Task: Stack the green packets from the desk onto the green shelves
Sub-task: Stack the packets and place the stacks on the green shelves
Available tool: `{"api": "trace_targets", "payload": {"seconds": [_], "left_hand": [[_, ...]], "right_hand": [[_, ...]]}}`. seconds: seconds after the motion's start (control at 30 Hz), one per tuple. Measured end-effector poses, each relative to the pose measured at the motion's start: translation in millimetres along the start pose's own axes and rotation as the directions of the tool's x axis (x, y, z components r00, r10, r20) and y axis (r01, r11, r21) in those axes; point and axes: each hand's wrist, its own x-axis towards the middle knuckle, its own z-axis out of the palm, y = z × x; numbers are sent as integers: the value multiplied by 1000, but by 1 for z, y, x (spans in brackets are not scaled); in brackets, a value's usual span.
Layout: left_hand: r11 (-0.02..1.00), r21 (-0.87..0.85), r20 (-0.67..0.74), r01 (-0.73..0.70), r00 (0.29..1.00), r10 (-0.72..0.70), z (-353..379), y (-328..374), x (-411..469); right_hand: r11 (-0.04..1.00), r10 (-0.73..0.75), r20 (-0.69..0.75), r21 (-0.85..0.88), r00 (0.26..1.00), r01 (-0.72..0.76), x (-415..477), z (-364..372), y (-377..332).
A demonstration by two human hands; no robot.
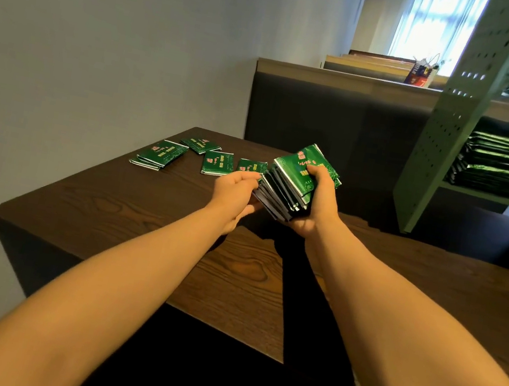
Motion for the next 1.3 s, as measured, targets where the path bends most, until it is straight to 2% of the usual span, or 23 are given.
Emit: {"api": "trace_targets", "payload": {"seconds": [0.1,0.2,0.3,0.4,0.5,0.57,0.63,0.73,0.77,0.8,0.9,0.93,1.13,1.3], "left_hand": [[985,155,4,-75,997,75,-6,-3,7],[920,350,41,-176,984,173,-11,-4,16],[865,446,82,-231,973,217,-18,-3,29],[827,496,60,-266,960,273,-22,-6,46],[665,685,44,-298,928,371,-21,-15,75],[548,808,35,-218,945,324,-19,-21,95],[367,924,7,-105,966,260,-15,-26,109],[159,987,-21,-20,967,253,-10,-35,116],[122,992,-14,-20,964,267,-9,-39,118],[130,991,-6,-33,957,289,-9,-40,118],[374,924,-72,-85,919,388,-12,-38,117],[418,904,-93,-95,908,409,-13,-38,115],[470,875,-100,-119,904,416,-14,-37,113],[586,759,-28,-284,885,465,-16,-36,109]], "right_hand": [[1000,22,19,-21,1000,-22,6,-3,1],[999,31,-33,-43,999,-33,19,-1,3],[995,33,-70,-90,997,-39,55,-9,8],[991,-10,-62,-134,998,2,63,-5,3],[984,-97,-84,-158,992,83,68,-3,-5],[969,-152,-99,-209,983,129,74,-3,-8],[951,-179,-110,-274,978,143,81,-9,-7],[947,-155,-111,-299,982,116,92,-20,-4],[946,-159,-105,-302,982,121,94,-22,-4],[945,-161,-97,-302,982,125,94,-22,-3],[952,-148,-77,-282,986,121,95,-24,-3],[954,-143,-65,-273,988,120,94,-24,-2],[970,-123,-47,-216,991,110,90,-26,-3],[973,-132,-25,-193,991,125,91,-28,-2]]}}
